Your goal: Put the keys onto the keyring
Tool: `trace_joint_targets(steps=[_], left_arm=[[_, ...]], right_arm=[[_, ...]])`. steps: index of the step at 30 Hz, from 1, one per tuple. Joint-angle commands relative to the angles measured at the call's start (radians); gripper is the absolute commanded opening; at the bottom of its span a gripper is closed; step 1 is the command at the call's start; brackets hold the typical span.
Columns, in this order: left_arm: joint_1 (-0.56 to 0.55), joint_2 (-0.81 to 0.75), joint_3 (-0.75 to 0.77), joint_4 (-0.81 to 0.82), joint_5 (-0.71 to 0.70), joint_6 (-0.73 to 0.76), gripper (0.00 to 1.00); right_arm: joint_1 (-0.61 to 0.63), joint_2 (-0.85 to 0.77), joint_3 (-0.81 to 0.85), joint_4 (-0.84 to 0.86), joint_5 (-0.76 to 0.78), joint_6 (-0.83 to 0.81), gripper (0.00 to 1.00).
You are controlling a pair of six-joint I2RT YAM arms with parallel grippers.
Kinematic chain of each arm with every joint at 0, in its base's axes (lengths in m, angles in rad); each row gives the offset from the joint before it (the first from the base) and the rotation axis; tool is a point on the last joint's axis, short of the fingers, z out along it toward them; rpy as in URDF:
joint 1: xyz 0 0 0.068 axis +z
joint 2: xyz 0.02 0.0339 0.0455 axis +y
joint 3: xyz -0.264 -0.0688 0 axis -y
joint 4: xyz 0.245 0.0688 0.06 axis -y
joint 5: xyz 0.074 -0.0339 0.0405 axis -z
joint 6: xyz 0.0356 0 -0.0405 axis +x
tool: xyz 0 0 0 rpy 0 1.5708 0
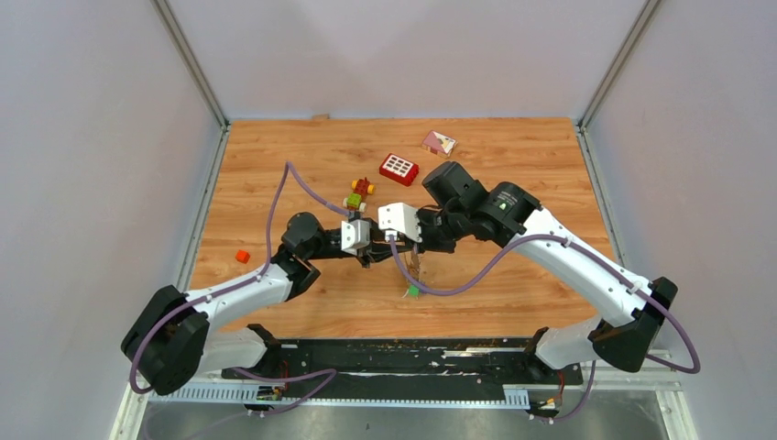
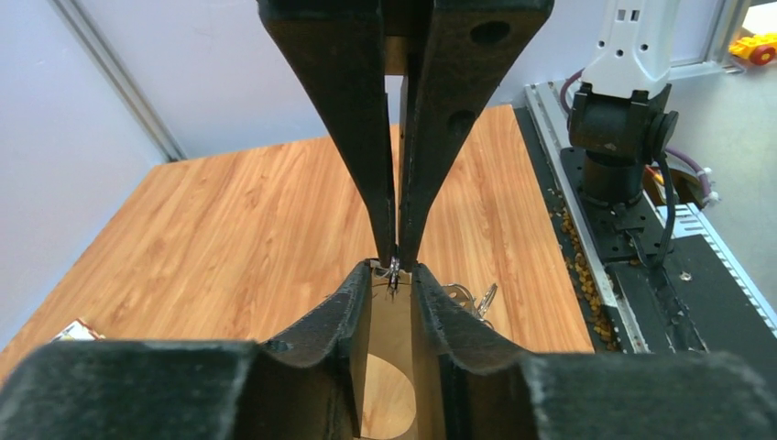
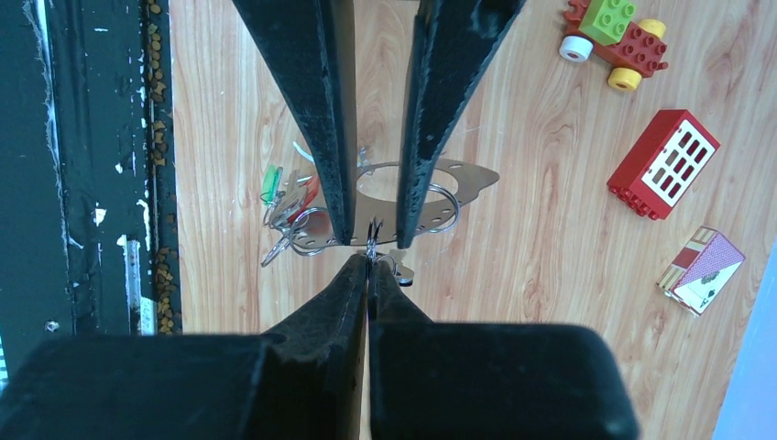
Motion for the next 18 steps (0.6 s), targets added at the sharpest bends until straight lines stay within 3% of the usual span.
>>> trace_joint_targets(steps=[1,13,15,18], left_arm=[[-0.016,0.021,0.022,0.04,0.027,0.006,0.28],[-0.023,0.017,0.024,0.03,0.027,0.013,0.27],[-0.023,0.018,0.022,0.035,0.021,0.01,0.21],[-0.022,0.017,0.019,0.047,0.016,0.001,0.05]], right_arm=[[0.013,-0.002,0.059,0.015,0.016,0.012,0.0],[0.02,0.004,0.044,0.021,0.008,0.02,0.0],[0.02,0.002,0.037,0.024,0.009,0.02,0.0],[0.02,-0.001,0.032,0.026,0.007,0.023,0.0]])
